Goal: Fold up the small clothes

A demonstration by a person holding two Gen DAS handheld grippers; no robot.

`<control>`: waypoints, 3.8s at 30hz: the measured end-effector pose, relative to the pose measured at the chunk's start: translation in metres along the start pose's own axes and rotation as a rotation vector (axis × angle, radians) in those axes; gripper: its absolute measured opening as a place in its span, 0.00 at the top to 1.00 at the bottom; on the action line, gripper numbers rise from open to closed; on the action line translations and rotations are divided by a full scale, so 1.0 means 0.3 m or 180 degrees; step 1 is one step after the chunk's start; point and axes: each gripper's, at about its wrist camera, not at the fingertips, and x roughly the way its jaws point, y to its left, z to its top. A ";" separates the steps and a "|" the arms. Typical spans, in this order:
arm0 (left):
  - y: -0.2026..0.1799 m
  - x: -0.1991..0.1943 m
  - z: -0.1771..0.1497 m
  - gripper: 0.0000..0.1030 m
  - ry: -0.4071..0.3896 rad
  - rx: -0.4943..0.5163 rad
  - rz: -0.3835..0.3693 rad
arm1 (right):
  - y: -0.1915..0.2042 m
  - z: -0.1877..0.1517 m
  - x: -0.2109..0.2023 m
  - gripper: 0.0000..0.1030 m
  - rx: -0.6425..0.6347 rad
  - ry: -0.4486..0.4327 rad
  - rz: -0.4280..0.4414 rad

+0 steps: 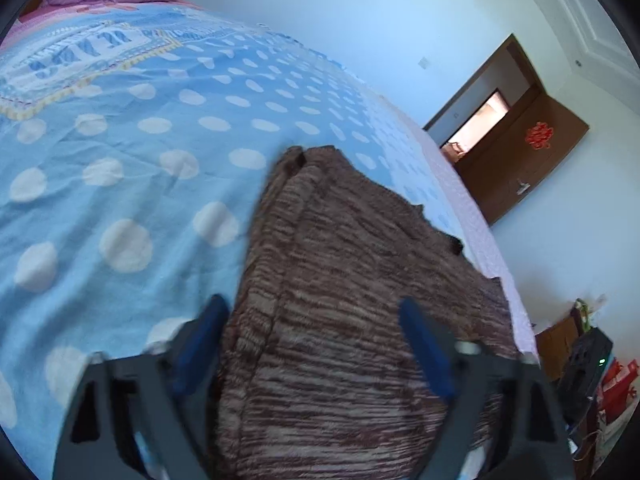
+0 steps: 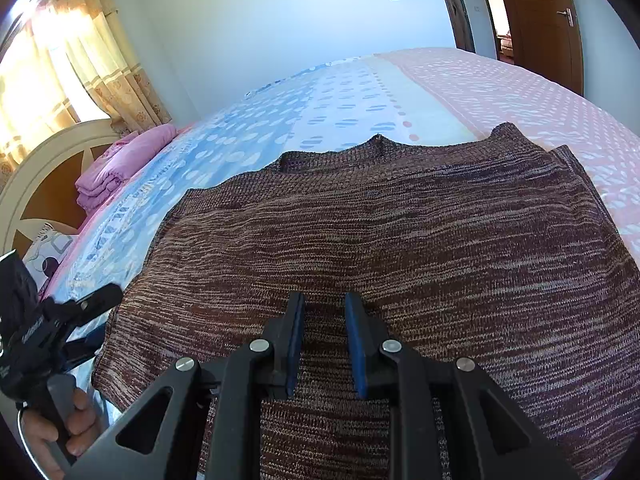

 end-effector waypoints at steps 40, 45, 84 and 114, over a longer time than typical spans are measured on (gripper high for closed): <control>-0.455 0.194 -0.131 0.98 0.0314 0.1247 -0.0474 | -0.085 -0.002 0.006 0.81 0.0466 -0.0017 0.0395; -0.421 0.164 -0.110 0.98 0.0282 0.1151 -0.0540 | -0.121 0.000 0.011 0.81 0.0675 0.0027 0.0600; -0.441 0.197 -0.156 0.98 0.0202 0.0989 -0.0756 | 0.081 0.323 0.338 0.93 0.0132 0.0769 0.1541; -1.045 0.367 -0.519 1.00 0.0838 0.1972 -0.1390 | -0.519 0.314 -0.037 0.94 -0.0362 0.0596 0.0262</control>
